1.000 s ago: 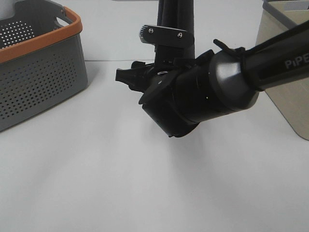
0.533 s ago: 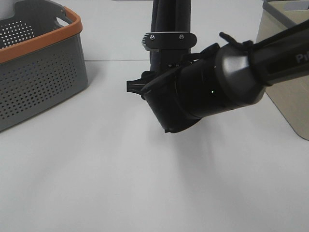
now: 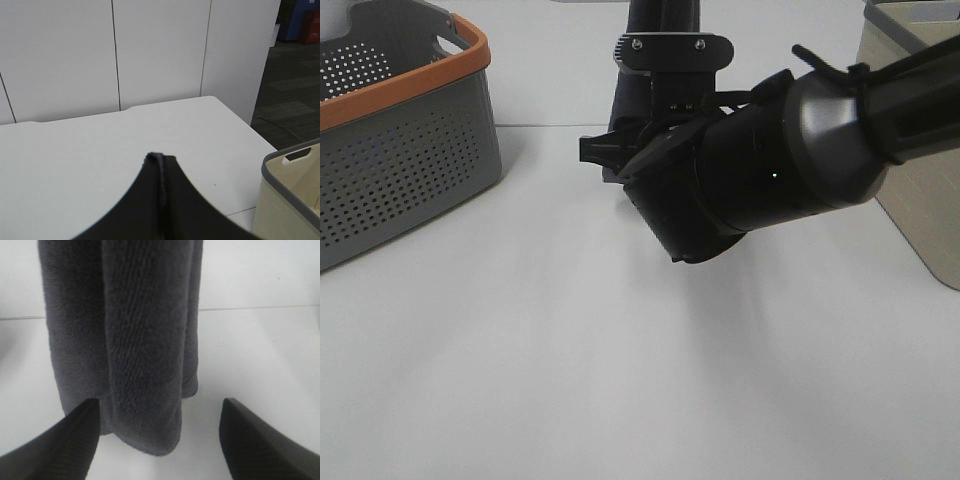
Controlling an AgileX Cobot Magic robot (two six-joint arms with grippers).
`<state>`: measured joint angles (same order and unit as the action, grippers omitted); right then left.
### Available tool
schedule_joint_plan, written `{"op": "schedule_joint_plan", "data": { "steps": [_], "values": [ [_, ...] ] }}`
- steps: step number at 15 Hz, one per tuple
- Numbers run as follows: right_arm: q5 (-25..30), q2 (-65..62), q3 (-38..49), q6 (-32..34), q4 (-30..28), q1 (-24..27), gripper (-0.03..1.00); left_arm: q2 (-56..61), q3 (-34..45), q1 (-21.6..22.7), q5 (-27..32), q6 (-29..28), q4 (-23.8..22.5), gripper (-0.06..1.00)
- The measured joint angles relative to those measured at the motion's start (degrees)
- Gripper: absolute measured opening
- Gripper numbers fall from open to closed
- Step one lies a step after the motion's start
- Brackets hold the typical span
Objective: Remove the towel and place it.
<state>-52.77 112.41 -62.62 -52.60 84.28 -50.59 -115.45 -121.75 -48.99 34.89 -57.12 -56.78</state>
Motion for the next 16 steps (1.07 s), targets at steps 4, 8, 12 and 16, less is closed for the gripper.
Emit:
{"op": "schedule_joint_plan", "data": {
  "steps": [4,8,12,16],
  "values": [
    [0.06,3.09,0.00,5.61,-7.62,1.83,0.65,0.00,0.00,0.00,-0.06,0.00,0.11,0.00],
    [-1.43,3.38,0.00,4.47,-5.67,1.83,0.10,-0.23,0.00,0.00,-0.06,0.00,0.17,0.00],
    [-2.46,3.27,0.00,-1.49,-4.81,1.95,0.02,-0.23,0.00,0.00,-0.06,0.00,0.11,0.00],
    [15.76,-3.15,1.95,-14.32,-2.01,2.69,0.02,-0.17,0.00,1.49,-0.06,0.00,0.69,0.00]
  ]
}}
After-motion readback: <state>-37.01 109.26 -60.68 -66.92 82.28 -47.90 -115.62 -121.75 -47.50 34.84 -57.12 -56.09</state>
